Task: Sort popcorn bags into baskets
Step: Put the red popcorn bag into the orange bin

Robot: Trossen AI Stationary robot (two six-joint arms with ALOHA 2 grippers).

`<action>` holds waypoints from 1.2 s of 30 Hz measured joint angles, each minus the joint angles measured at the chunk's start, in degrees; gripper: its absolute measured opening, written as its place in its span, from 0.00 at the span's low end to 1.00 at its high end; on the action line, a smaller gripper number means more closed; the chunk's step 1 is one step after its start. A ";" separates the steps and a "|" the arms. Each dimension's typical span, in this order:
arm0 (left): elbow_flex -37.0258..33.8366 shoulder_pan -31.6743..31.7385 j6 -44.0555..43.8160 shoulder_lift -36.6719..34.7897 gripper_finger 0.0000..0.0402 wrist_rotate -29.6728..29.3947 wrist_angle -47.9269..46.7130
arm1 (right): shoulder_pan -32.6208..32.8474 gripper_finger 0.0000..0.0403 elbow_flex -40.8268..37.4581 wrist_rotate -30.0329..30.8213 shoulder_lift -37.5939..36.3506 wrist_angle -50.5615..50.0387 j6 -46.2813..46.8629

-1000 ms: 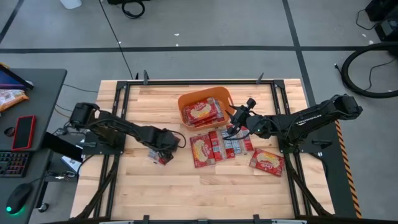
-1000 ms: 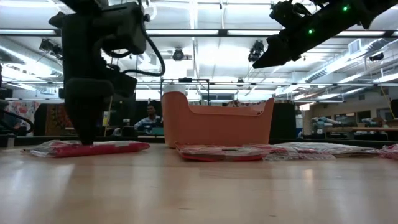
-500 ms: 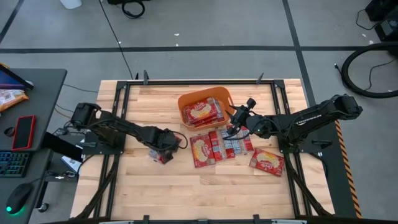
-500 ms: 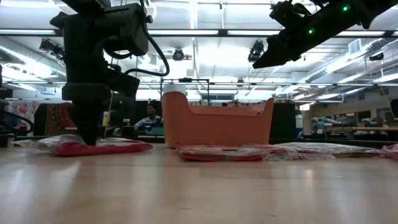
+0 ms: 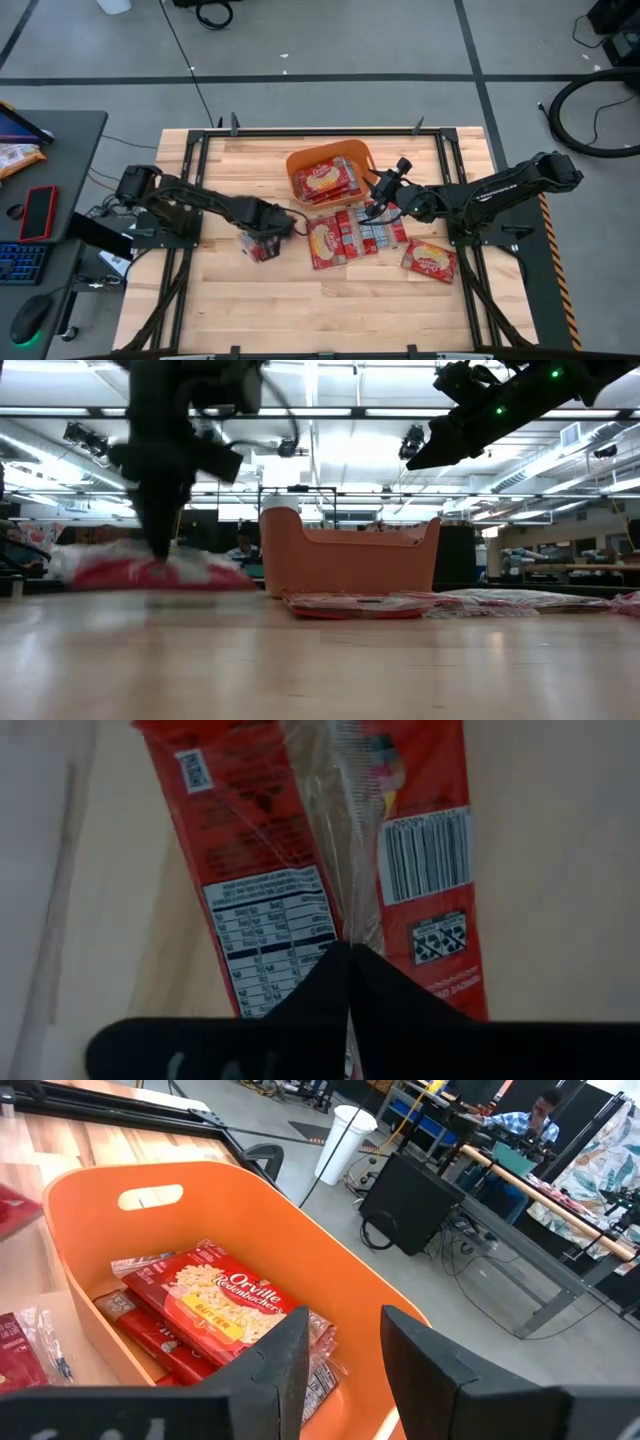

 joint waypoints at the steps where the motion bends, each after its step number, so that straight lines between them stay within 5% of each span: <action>1: 1.51 0.04 1.25 -0.02 0.02 1.26 -0.26 | 0.00 0.32 0.00 0.00 0.00 0.00 -0.02; 6: 9.56 0.67 6.69 -0.07 0.03 6.15 -0.19 | 0.00 0.32 0.00 0.00 0.00 -0.06 -0.12; 14: 19.83 3.15 17.34 -0.18 0.03 -1.35 6.70 | 0.01 0.32 0.00 5.98 0.02 -2.12 -0.67; 25: 20.76 9.09 41.06 1.81 0.03 -19.04 21.88 | 0.96 0.32 0.00 24.88 0.02 -5.87 2.62; 36: 20.67 20.30 48.07 11.31 0.03 -16.87 26.88 | 1.40 0.32 0.00 33.06 0.02 -9.24 5.34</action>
